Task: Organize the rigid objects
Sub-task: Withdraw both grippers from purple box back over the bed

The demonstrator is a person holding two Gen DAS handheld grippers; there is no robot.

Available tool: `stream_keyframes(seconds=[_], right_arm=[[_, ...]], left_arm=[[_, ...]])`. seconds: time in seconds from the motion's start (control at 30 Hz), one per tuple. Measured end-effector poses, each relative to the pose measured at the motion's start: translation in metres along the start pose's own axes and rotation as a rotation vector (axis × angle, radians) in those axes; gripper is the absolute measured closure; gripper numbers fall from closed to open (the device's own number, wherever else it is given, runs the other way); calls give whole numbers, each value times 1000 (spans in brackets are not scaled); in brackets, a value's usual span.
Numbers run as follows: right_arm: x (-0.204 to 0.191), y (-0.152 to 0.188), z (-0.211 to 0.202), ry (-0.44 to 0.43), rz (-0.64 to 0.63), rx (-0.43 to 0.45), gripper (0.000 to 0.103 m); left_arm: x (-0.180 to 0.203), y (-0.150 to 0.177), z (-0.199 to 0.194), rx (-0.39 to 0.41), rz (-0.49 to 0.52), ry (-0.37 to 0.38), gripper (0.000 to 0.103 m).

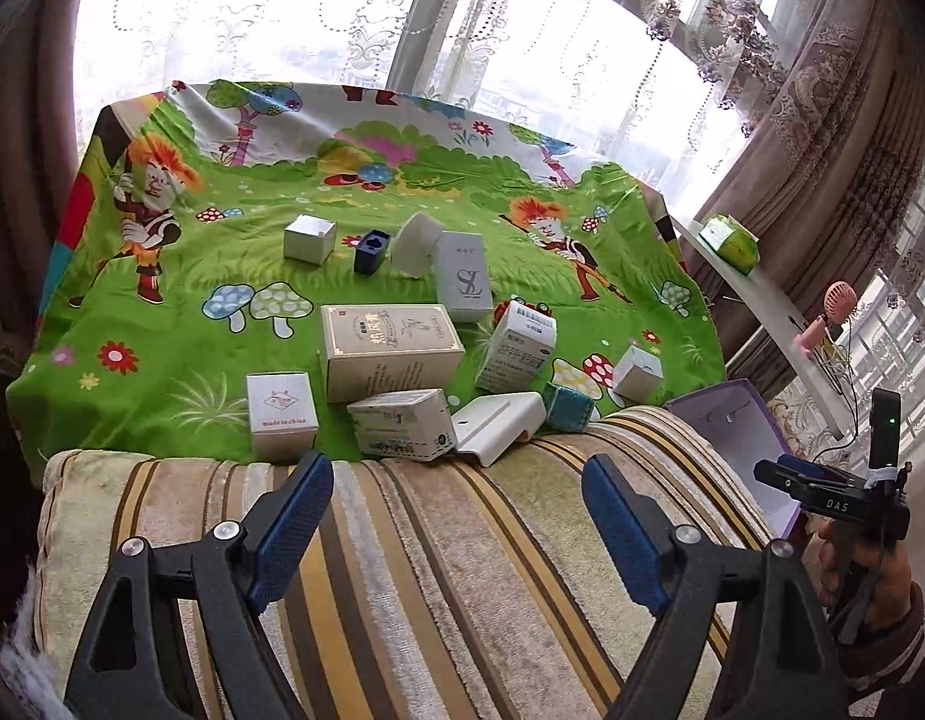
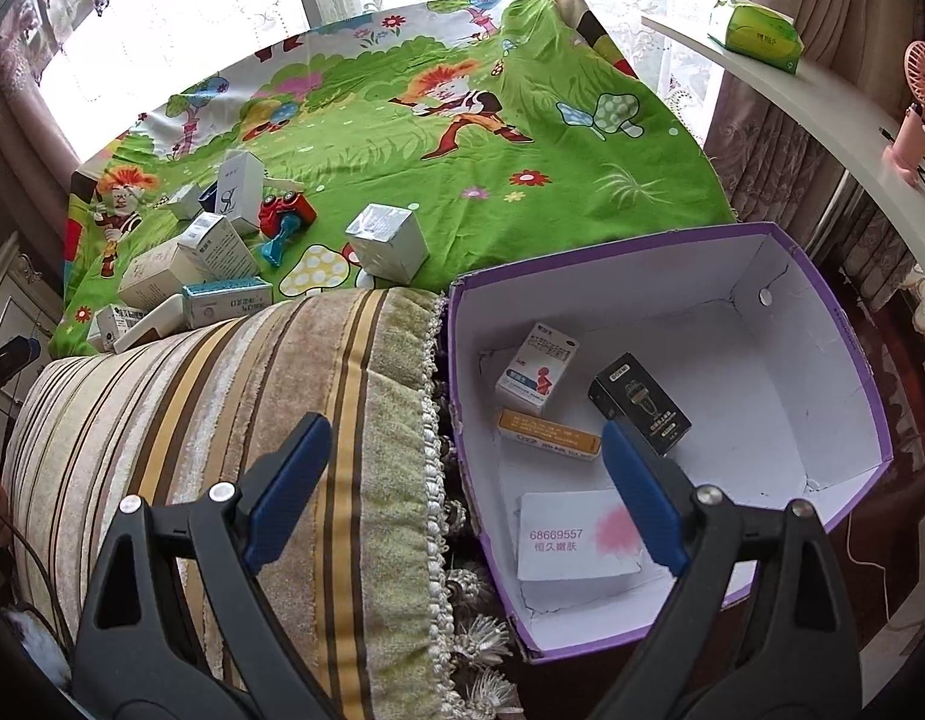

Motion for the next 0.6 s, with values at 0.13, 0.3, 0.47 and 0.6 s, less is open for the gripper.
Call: stream_keyframes(seconds=[0.13,0.3,0.47,0.6], right_arm=[[-15,-8,4,-13,-33,2,10],[-27,-14,12,-22,-63,-5,10],[-35,-18,19,-28,-78,-14,10],[-38,-22,25,-30,-86,-20,10]], left_arm=[[-20,-3,1,-6,-38,-40,17],[-28,-1,5,-22,-59,-47,17],[-33,-1,12,-46,-77,-69,19],[-45,-2,21,-72,-115,-113,24]])
Point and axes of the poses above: each gripper's, at about its wrist camera, not at the fingertips, and z roughly the way its jaws point, x to its right, y to its underside, the point moved 8 cm from there along z, roughly the way its jaws point, and after that the axes turned 9 degrees about -z, right-handed, at the moved point
